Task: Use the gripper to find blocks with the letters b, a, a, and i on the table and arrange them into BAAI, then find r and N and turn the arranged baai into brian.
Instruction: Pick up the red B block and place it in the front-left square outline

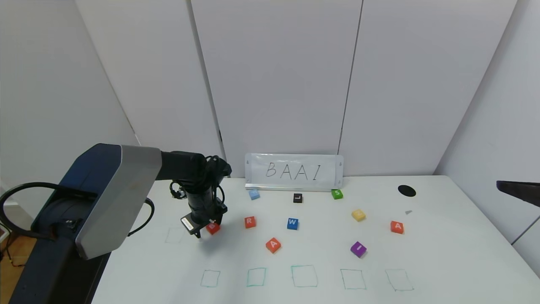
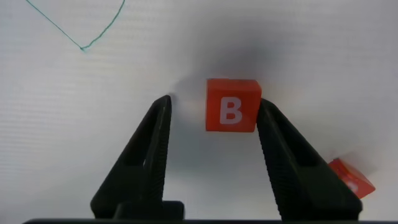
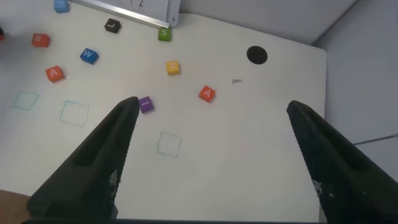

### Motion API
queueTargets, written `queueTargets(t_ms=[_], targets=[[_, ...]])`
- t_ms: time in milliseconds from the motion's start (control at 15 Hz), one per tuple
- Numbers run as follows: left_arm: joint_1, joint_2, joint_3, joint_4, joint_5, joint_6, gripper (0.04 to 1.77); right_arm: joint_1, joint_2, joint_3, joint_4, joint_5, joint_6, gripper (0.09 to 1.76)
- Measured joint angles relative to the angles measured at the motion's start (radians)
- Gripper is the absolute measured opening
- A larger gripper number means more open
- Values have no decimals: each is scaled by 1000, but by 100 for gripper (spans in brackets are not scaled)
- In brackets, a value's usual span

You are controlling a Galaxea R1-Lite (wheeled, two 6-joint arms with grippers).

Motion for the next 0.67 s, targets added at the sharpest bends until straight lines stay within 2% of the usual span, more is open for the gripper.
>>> queueTargets(t_ms=[133,200,667], targets=[[-1,4,0,-1,11,0,77,0,-1,1,0,0,0,171],[0,7,-1,-1,12,0,49,0,-1,1,0,0,0,171],[0,9,0,0,13,0,51,1,-2,3,0,0,0,171]])
